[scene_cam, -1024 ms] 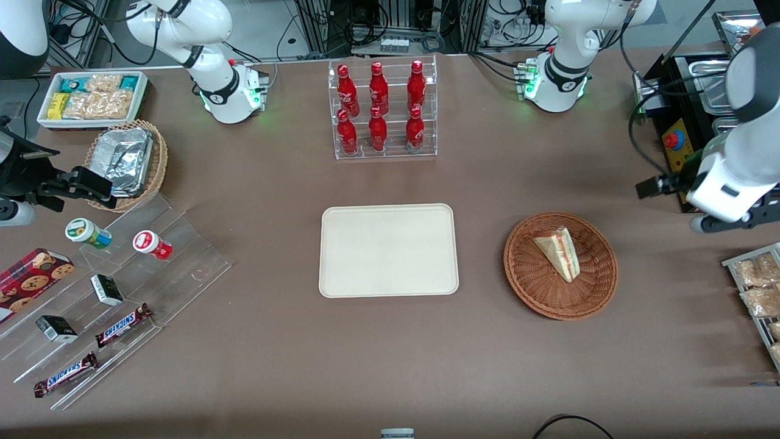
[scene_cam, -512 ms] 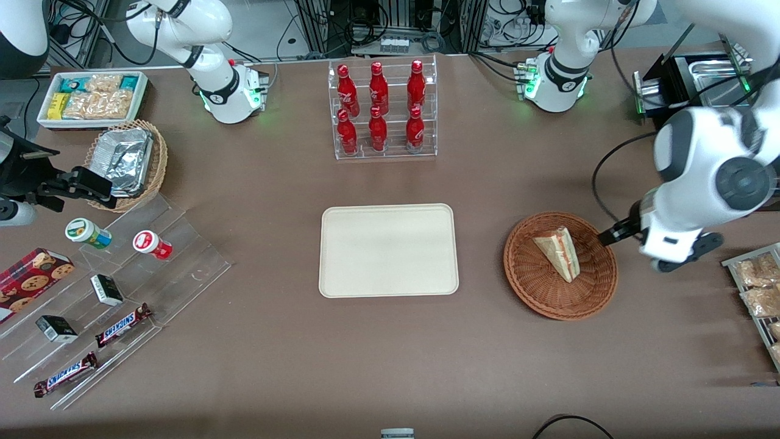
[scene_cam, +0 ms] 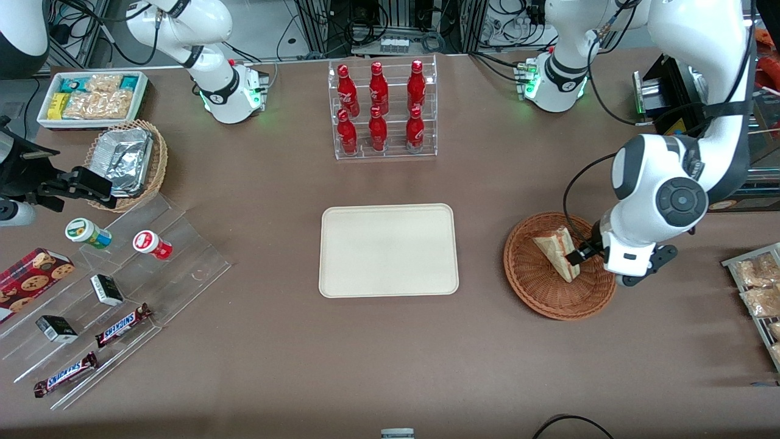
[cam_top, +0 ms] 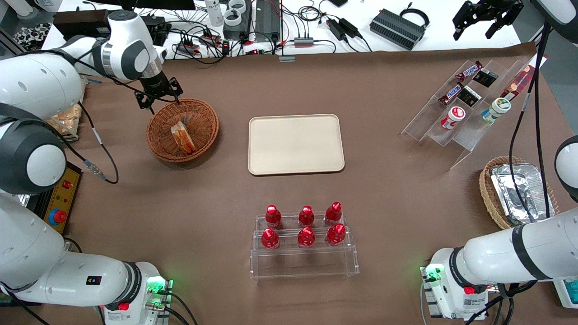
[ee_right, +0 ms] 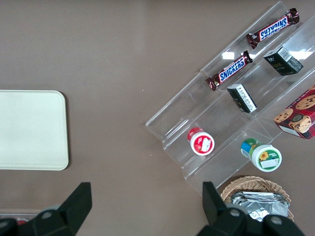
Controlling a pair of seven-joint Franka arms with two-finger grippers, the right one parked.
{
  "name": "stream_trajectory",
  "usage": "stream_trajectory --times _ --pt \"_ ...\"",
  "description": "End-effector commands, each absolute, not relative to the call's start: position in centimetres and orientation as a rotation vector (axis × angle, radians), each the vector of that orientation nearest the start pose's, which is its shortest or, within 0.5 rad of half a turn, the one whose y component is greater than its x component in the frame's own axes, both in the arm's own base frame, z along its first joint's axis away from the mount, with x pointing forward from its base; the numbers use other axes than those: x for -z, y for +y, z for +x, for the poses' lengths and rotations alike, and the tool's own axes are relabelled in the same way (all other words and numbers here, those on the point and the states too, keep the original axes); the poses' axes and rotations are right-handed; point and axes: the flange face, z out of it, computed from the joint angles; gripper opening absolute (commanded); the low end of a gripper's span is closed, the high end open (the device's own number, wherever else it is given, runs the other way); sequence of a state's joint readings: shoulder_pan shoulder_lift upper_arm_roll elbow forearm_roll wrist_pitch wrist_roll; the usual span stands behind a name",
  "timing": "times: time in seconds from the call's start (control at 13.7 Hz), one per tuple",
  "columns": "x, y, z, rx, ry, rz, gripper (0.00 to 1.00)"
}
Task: Place sandwich from basket to tray
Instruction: 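Lower the open left gripper around the sandwich and close it, then lift the sandwich out of the basket with the left gripper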
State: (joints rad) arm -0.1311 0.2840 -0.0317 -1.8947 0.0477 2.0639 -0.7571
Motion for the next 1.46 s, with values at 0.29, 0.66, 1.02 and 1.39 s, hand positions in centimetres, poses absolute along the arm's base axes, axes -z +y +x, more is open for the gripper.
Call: stream_trajectory --times 0.29,0.66,1.02,1.39 --pt "-29.9 -11.0 57.9 -0.128 -0.882 -2.938 1.00" --pt "-27.2 -11.3 56.2 -0.091 -0.855 -2.955 1.00" --pt "-25.8 -11.3 55.3 -0.100 -0.841 -2.950 0.88" --pt "-25.8 -11.1 55.2 -0.109 -0.831 -2.948 0.00"
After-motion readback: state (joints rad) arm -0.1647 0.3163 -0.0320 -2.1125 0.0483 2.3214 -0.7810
